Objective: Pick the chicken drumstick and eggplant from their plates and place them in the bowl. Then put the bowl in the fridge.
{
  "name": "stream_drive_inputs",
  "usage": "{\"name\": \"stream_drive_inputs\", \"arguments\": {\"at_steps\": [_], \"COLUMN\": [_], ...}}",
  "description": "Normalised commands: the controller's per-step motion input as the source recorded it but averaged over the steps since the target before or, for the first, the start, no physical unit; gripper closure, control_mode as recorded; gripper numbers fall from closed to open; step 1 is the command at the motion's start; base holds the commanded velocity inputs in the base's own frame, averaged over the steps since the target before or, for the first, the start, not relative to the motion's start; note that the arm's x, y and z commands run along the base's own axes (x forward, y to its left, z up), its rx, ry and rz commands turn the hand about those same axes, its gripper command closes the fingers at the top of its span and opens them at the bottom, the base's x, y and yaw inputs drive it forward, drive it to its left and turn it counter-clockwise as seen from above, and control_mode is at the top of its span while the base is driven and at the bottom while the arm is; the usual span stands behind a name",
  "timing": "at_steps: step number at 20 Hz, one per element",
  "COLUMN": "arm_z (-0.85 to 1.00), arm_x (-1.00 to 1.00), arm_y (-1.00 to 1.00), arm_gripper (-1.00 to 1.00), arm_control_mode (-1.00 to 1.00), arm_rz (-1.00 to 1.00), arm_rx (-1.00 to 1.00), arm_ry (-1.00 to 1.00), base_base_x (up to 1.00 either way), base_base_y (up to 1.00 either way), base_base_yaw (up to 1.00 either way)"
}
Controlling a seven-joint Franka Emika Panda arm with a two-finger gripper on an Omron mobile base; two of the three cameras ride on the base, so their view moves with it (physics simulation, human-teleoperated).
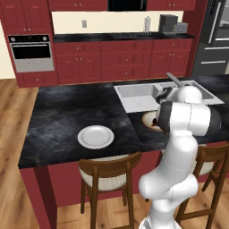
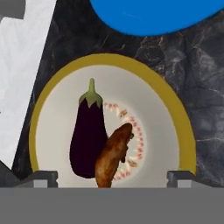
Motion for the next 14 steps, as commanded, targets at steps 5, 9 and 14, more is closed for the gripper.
{"name": "stream_drive_inputs", "arguments": {"at_steps": [5, 9, 14], "arm_z": [0.12, 0.01, 0.01], "arm_x": [-0.4, -0.35, -0.34], "arm_y": [-0.03, -0.11, -0.13], "arm_gripper": [-1.0, -1.0, -1.0], "arm_control_mode": [-1.0, -1.0, -1.0], "arm_rz": [0.23, 0.11, 0.05], "arm_rx": [-0.07, 0.0, -0.02], "arm_ry": [0.0, -0.02, -0.06], "base_base_x": [0.0, 0.0, 0.0], "base_base_y": [0.0, 0.0, 0.0], "base_base_yaw": [0.0, 0.0, 0.0]}}
